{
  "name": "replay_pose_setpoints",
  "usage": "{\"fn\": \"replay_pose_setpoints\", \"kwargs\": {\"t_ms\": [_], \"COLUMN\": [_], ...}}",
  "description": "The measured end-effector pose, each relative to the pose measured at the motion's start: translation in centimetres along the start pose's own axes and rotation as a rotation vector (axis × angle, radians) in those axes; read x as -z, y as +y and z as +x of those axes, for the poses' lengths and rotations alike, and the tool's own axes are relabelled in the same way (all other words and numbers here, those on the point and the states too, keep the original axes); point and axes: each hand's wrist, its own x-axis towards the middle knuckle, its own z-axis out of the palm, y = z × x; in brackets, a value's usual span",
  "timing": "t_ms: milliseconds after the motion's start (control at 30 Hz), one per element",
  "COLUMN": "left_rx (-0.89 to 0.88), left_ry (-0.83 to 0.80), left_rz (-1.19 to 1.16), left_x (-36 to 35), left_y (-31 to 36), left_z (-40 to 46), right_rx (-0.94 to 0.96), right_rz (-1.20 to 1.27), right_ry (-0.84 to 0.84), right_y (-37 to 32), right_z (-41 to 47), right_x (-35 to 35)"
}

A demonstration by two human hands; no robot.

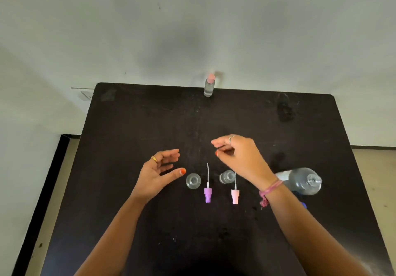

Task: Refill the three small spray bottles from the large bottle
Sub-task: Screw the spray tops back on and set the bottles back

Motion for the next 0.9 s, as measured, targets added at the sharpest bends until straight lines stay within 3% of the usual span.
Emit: {"fn": "replay_pose_setpoints", "kwargs": {"t_ms": [167,333,433,600,900], "left_rx": [0.018,0.035,0.039,0.106,0.145], "left_ry": [-0.064,-0.053,0.019,0.122,0.152], "left_rz": [0.074,0.219,0.287,0.278,0.280], "left_x": [-1.3,-2.9,-4.0,-5.6,-8.2], "left_y": [-0.7,-2.3,-3.5,-4.4,-4.0], "left_z": [-2.2,-3.5,-4.0,-3.8,-2.9], "right_rx": [0.037,0.059,0.174,0.282,0.292], "right_rz": [-0.200,-0.546,-0.682,-0.732,-0.790], "right_ry": [-0.035,-0.329,-0.378,-0.336,-0.408], "right_y": [1.2,2.9,4.1,3.8,5.7], "right_z": [-4.7,-6.6,-7.7,-8.9,-8.4], "right_x": [-2.5,-5.8,-7.3,-7.9,-9.1]}}
